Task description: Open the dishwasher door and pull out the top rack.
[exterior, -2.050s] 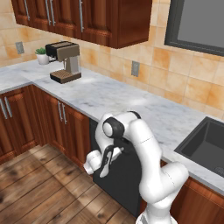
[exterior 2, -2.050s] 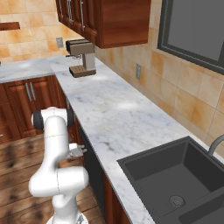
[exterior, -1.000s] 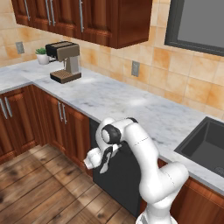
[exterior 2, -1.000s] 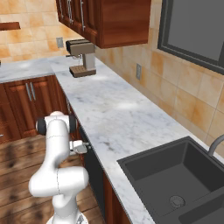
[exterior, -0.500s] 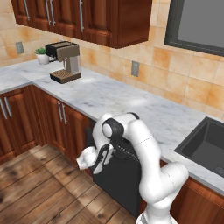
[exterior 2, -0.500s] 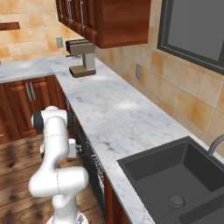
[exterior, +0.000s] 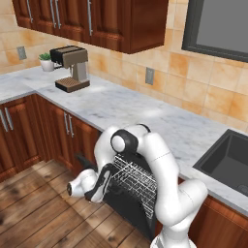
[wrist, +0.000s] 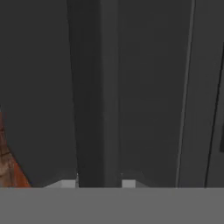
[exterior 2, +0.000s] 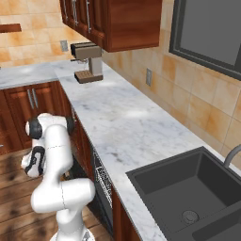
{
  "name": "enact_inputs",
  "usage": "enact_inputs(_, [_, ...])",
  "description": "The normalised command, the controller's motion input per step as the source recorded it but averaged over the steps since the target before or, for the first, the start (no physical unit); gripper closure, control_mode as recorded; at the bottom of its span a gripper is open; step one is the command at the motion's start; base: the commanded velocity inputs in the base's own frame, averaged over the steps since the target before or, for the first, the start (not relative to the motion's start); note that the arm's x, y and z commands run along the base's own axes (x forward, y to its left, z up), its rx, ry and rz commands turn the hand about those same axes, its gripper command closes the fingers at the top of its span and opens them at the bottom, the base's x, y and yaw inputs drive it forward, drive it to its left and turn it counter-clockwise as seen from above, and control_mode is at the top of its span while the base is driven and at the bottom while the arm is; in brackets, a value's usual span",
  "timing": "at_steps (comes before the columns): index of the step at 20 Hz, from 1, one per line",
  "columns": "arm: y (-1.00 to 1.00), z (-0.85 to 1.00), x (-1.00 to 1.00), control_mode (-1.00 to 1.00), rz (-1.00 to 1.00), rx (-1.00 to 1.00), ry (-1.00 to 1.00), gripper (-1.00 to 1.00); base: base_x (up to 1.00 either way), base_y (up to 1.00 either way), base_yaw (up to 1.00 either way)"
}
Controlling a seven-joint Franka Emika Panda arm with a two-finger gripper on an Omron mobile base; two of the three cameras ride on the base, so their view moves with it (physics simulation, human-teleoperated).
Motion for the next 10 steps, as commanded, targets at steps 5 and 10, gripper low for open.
enact_inputs(5, [0.96,-0.96,-0.99,-1.0,0.1,0.21,0.25,1.0,0.0,0.0,0.0])
enact_inputs(10, [0.86,-0.96,-0.77,-1.0,0.06,0.24,0.18,1.0,0.0,0.0,0.0])
